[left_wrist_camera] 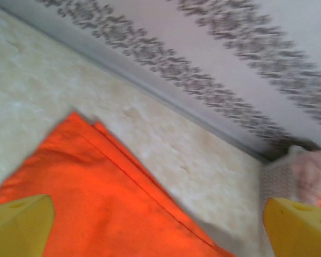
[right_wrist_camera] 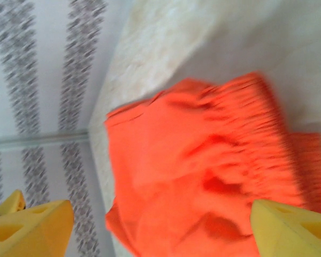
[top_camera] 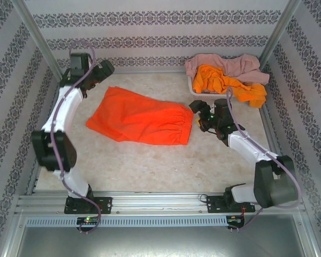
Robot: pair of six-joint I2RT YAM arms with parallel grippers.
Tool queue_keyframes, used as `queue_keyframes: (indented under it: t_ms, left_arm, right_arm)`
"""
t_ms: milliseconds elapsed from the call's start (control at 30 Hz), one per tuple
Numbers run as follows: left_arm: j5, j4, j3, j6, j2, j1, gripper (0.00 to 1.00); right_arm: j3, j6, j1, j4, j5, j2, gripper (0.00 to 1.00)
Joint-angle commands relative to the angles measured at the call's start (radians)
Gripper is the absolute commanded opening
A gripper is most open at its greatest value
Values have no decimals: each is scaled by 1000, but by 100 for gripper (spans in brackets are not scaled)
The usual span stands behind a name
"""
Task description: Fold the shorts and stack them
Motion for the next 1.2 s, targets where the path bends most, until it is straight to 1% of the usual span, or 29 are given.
queue_keyframes:
  t_ms: [0, 67, 200, 300, 433, 567, 800, 867, 933, 1000, 1100, 1167]
  left_arm:
    - [67, 197, -201, -74, -99, -26, 100]
    - [92, 252, -298, -99, -110, -35, 100]
    - [129, 363, -444, -131, -80, -39, 100]
    - [104, 438, -538, -141, -55, -39, 100]
    - [50, 532, -647, -140, -30, -39, 100]
    - [7, 563, -728, -131, -6, -36, 100]
    - [-44, 641, -923, -146, -31, -14, 100]
    - [-40, 659, -963, -146, -62, -10, 100]
    - [-16, 633, -972, -133, -121, -11, 100]
    - [17, 567, -945, -107, -206, -20, 100]
    - [37, 405, -834, -20, -335, -71, 100]
    - [53, 339, -756, 56, -390, -136, 100]
  right_arm:
    - [56, -8, 63, 4, -31, 18, 86]
    - [77, -8, 110, 5, -52, 53, 87]
    - [89, 3, 195, 36, -82, 147, 87]
    - [89, -10, 226, 43, -85, 210, 87]
    - [59, -31, 223, 53, -93, 273, 87]
    - [8, -63, 196, 43, -110, 287, 87]
    - [-113, -102, 120, 29, -176, 231, 87]
    - [-132, -121, 110, 19, -219, 205, 87]
    - [-135, -170, 108, -26, -238, 146, 87]
    - [-110, -258, 106, -135, -206, 64, 88]
    - [-59, -437, 102, -329, -39, -77, 89]
    - [-46, -544, 95, -395, 74, -156, 91]
